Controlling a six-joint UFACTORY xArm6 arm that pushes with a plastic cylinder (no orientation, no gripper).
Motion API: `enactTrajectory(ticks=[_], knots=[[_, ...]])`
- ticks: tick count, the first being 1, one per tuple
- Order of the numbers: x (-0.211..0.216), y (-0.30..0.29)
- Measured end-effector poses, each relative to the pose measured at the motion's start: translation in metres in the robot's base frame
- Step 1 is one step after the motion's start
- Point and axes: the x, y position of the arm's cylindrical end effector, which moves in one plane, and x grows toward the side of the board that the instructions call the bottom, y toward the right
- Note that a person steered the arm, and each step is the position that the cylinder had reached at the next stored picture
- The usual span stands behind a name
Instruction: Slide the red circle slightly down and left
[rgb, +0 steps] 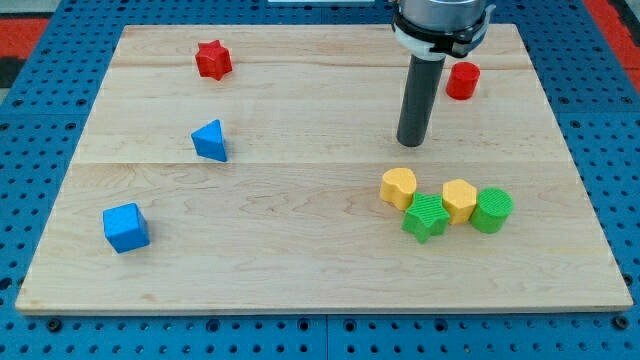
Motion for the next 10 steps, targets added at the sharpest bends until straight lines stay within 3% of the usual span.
enactTrajectory(ticks=[2,5,7,9,10], knots=[[0.001,0.037],[-0.006,0.17],[-0.007,0.181],[-0.013,0.242],[-0.019,0.241]])
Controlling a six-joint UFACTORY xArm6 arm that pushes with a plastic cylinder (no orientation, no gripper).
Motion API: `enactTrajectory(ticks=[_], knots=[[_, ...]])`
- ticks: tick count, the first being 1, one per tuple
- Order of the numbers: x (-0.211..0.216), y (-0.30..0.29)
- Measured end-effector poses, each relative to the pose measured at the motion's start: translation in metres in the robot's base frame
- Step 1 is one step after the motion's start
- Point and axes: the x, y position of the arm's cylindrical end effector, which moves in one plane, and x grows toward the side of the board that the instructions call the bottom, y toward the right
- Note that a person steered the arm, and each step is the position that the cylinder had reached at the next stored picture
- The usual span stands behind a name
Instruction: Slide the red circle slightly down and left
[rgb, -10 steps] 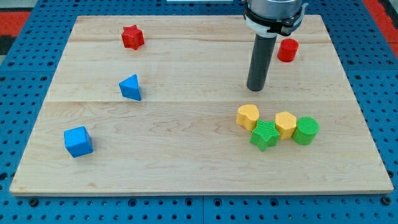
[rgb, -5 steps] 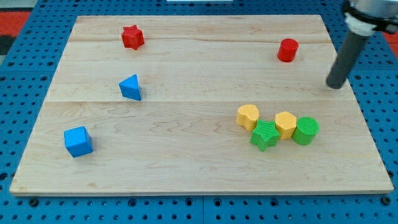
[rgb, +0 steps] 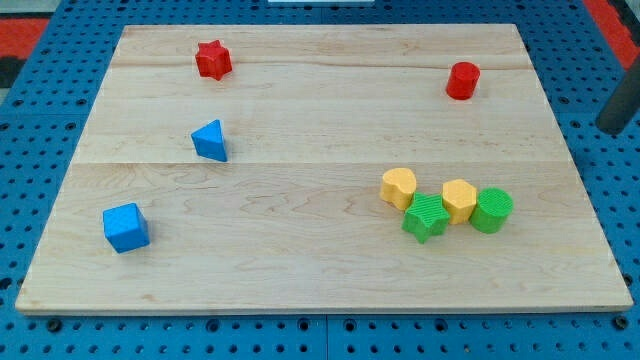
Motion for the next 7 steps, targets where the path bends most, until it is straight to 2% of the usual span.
enactTrajectory(ticks=[1,2,3,5,7], knots=[[-0.022,-0.016],[-0.064,-0.049],[-0.079,-0.062],[-0.083,-0.082],[-0.105,-0.164]])
